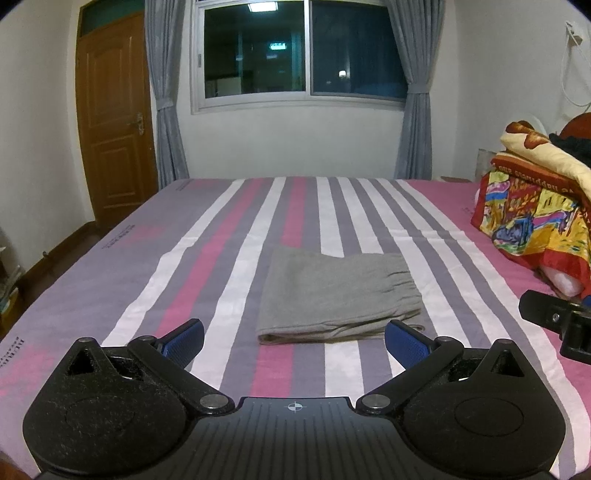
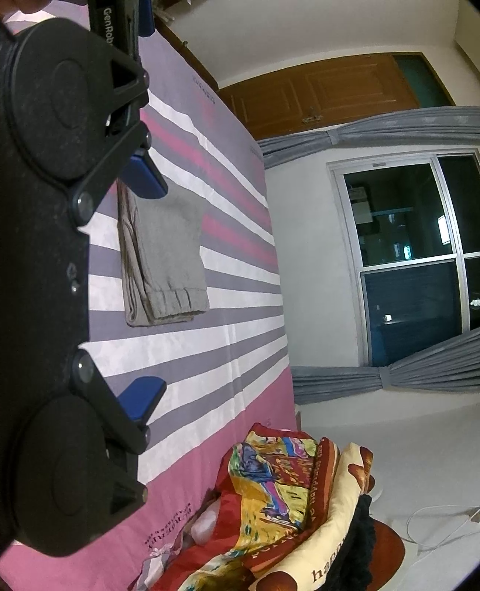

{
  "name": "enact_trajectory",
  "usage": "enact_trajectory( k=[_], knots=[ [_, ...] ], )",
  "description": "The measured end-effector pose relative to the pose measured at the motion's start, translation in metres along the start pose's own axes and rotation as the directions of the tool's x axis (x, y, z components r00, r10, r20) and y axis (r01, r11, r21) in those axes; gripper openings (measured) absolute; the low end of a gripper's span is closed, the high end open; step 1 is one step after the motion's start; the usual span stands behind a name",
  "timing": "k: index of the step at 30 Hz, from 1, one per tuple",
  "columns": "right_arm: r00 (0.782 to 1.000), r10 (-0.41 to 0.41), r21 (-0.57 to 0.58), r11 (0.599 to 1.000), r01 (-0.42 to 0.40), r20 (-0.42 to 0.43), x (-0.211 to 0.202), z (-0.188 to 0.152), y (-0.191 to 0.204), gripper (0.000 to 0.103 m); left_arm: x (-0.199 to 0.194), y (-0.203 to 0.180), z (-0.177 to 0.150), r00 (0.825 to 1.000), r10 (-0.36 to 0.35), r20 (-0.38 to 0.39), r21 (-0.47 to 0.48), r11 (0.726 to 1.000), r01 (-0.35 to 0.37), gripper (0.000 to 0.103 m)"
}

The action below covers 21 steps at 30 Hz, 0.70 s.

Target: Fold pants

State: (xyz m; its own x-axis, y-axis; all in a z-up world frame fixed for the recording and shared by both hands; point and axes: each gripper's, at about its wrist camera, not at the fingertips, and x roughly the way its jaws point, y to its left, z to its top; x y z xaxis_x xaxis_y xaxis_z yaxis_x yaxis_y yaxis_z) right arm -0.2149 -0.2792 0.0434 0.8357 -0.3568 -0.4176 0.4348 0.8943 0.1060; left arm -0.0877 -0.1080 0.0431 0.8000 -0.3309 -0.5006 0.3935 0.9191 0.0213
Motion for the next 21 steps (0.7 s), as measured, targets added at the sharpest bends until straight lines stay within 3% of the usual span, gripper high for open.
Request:
enact_trajectory(
  k=[21],
  knots=[
    [1.000,0.016,0.003,1.000,-0.016,-0.018,0.0104,0.0011,-0.0075,0.103,0.0085,-0.0065,0.0007,1.000,-0.020,-0.010,0.021,1.000,0.020,0.103]
  ],
)
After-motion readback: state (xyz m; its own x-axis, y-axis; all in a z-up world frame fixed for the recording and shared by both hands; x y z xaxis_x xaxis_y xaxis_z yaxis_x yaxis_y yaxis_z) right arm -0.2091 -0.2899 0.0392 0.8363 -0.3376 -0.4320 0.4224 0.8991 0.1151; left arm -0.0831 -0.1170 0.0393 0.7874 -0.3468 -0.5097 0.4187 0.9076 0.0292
